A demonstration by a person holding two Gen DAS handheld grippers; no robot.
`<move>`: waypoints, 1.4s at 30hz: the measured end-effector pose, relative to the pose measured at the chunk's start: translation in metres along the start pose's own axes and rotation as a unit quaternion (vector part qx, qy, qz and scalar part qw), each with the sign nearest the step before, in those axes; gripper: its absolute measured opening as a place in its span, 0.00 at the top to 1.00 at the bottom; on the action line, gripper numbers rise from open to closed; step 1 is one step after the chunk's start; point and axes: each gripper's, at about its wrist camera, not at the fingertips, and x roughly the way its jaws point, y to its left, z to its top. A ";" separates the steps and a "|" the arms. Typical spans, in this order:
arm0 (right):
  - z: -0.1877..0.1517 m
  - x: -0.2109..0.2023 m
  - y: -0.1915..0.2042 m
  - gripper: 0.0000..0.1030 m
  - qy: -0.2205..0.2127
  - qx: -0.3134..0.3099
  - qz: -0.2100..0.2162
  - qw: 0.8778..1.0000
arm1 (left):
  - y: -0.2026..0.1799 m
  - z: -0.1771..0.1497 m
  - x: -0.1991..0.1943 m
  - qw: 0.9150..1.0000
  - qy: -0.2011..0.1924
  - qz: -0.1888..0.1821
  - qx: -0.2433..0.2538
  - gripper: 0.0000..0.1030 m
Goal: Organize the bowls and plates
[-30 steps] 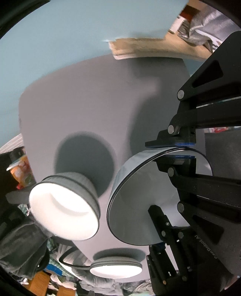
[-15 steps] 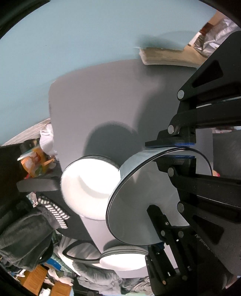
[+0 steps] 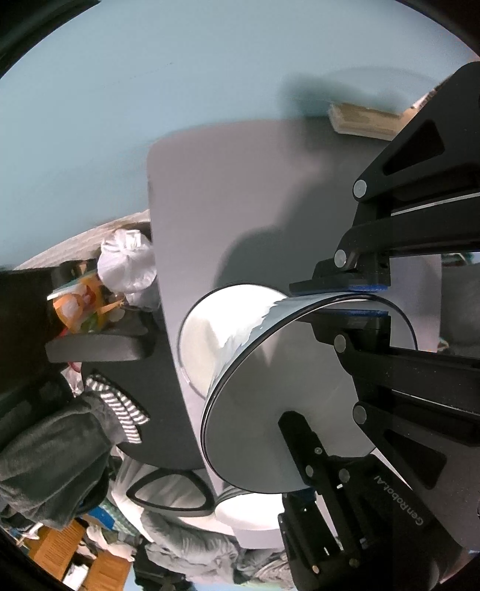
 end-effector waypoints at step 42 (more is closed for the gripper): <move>0.035 0.048 0.002 0.86 0.066 -0.008 0.005 0.998 | 0.010 0.024 0.046 0.997 0.031 0.072 0.001 0.89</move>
